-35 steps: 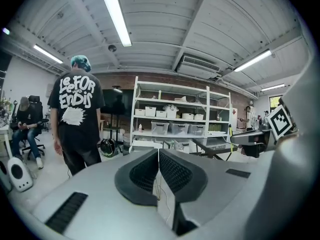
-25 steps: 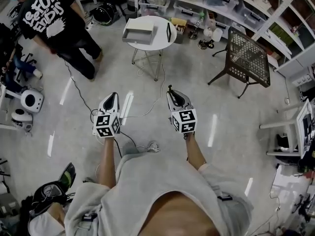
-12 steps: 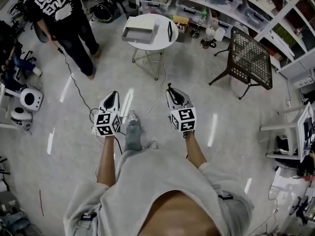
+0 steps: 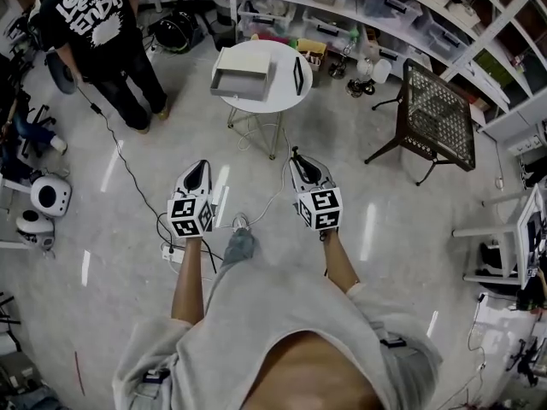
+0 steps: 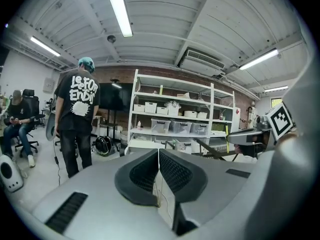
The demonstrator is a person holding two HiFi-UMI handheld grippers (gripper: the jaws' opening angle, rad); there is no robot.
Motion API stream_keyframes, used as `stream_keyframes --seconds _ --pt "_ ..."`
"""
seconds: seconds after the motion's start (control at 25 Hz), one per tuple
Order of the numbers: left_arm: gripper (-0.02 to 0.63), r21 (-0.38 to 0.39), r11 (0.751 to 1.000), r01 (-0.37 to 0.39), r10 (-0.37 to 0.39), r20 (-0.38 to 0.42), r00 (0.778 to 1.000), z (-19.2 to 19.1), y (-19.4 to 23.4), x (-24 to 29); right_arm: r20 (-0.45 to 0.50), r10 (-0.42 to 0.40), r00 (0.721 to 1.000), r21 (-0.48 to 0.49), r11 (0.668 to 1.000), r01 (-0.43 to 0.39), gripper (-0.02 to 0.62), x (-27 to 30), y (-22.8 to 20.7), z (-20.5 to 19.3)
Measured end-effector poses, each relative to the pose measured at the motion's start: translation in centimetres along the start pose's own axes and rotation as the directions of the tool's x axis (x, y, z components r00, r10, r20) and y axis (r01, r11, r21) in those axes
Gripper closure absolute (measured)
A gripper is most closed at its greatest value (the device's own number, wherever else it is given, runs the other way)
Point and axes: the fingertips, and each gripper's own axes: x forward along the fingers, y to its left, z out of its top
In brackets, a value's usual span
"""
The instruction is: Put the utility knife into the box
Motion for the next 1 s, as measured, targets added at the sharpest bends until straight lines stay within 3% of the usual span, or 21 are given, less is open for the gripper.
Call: stream_keyframes --seconds 0.52,1.0 --pt "0.583 -0.024 0.999 0.049 -0.049 -0.001 0.999 4.5 10.5 11.8 -0.022 -0.03 0.999 -0.022 0.999 0.029 0.523 14.4 -1.0 5.7" --pt "0.583 -0.028 0.993 0.118 -0.118 -0.013 0.993 5.6 14.6 18.7 -0.063 -0.092 0.994 -0.015 0.996 0.091 0.523 20.1 -2.2 5.8"
